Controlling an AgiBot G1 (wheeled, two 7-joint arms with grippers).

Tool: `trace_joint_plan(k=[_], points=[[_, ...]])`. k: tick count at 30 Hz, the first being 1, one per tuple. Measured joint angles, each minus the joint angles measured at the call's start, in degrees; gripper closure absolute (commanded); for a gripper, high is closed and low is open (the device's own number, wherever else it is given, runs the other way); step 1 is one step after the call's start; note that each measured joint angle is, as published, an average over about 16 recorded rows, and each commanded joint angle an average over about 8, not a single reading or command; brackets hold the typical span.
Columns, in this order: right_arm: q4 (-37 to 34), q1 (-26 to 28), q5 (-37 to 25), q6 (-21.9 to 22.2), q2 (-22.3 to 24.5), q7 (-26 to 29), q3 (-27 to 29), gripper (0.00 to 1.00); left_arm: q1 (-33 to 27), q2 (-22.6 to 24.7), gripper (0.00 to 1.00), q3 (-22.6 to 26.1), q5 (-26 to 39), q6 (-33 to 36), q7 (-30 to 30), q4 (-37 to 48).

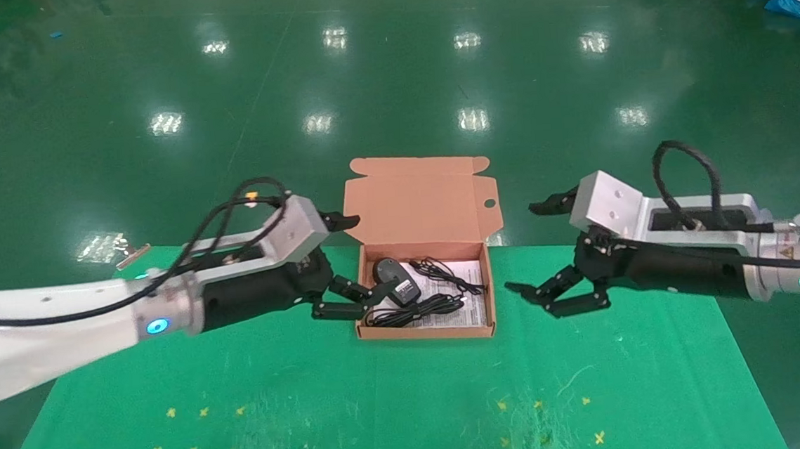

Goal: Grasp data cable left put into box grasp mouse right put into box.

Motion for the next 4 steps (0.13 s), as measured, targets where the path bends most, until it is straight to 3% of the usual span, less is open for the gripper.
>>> trace_joint_plan(k=[4], points=[[0.4,-1.1,2.0,-1.5,0.3,0.0,1.3,0.0,0.9,-1.3,0.0,-1.4,-1.6,2.1,-0.6,-1.1]])
